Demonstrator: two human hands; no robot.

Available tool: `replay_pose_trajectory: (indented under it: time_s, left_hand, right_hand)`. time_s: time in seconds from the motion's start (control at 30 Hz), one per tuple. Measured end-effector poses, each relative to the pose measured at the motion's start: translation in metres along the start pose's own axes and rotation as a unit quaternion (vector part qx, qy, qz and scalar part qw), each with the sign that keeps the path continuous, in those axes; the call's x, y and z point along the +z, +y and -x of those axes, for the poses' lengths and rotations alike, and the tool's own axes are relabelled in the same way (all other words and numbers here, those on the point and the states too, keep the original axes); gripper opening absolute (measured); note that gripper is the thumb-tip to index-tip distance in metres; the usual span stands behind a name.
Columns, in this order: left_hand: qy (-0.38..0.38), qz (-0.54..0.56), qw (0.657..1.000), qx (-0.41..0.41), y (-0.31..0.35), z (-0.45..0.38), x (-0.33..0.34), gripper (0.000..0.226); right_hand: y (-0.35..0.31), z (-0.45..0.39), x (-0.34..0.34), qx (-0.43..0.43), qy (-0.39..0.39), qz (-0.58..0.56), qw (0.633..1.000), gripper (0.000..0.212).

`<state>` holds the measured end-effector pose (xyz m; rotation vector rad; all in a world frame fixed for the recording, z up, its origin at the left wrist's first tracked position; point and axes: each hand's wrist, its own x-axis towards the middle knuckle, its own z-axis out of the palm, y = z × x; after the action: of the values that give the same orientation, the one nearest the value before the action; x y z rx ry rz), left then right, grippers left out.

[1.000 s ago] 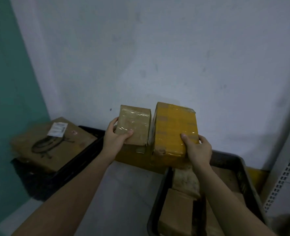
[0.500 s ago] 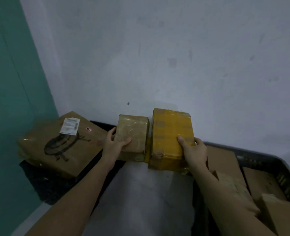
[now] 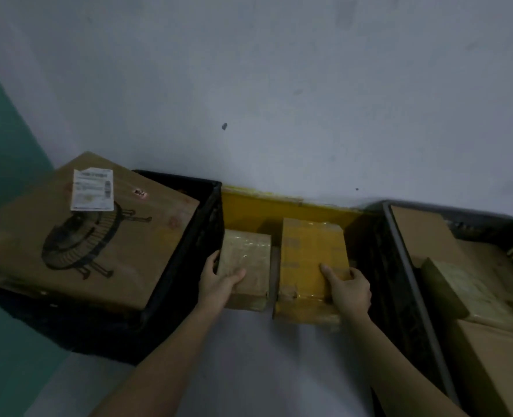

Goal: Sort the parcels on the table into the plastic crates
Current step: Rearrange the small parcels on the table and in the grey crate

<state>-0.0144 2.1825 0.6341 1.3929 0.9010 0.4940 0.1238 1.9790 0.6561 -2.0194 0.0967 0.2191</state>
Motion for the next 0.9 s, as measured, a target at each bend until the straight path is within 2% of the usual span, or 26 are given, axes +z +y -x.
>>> replay_pose_trajectory:
  time_s: [0.13,0.23,0.33,0.4,0.43,0.5,0.6,0.67,0.73,0.9]
  left_hand:
    - [-0.003,-0.044,0.998,-0.052,-0.051,-0.005,0.001,0.083]
    - [0.002,-0.078,0.995,-0.067,-0.081,-0.004,-0.004,0.077]
    - [0.005,-0.178,0.983,-0.037,-0.098,-0.006,-0.012,0.073]
    - [0.013,-0.289,0.957,0.017,-0.100,-0.006,-0.018,0.069]
    - [0.013,-0.336,0.940,0.062,-0.097,-0.004,-0.020,0.063]
    - [-0.009,-0.402,0.903,0.152,-0.094,-0.001,-0.022,0.050]
    - [-0.066,-0.492,0.837,0.230,-0.102,0.013,-0.018,0.037]
    - [-0.084,-0.537,0.803,0.242,-0.111,0.023,-0.015,0.041]
    - [-0.093,-0.558,0.789,0.239,-0.118,0.026,-0.013,0.053]
    - [-0.091,-0.581,0.766,0.259,-0.124,0.000,-0.016,0.070]
  right_hand:
    - [0.046,-0.002,0.012,0.055,-0.027,-0.017,0.998,0.085]
    - [0.073,0.006,0.028,0.076,-0.084,-0.044,0.993,0.082]
    - [0.081,0.011,0.042,0.033,-0.121,-0.011,0.992,0.069]
    - [0.078,0.010,0.047,-0.036,-0.082,0.091,0.992,0.067]
    - [0.074,0.010,0.047,-0.090,-0.051,0.163,0.981,0.066]
    - [0.069,0.014,0.047,-0.203,-0.026,0.282,0.937,0.064]
    - [0.063,0.023,0.049,-0.285,-0.097,0.383,0.873,0.065]
    - [0.066,0.030,0.055,-0.294,-0.153,0.433,0.838,0.067]
    - [0.071,0.033,0.062,-0.287,-0.178,0.465,0.819,0.071]
    - [0.068,0.021,0.073,-0.284,-0.180,0.476,0.813,0.075]
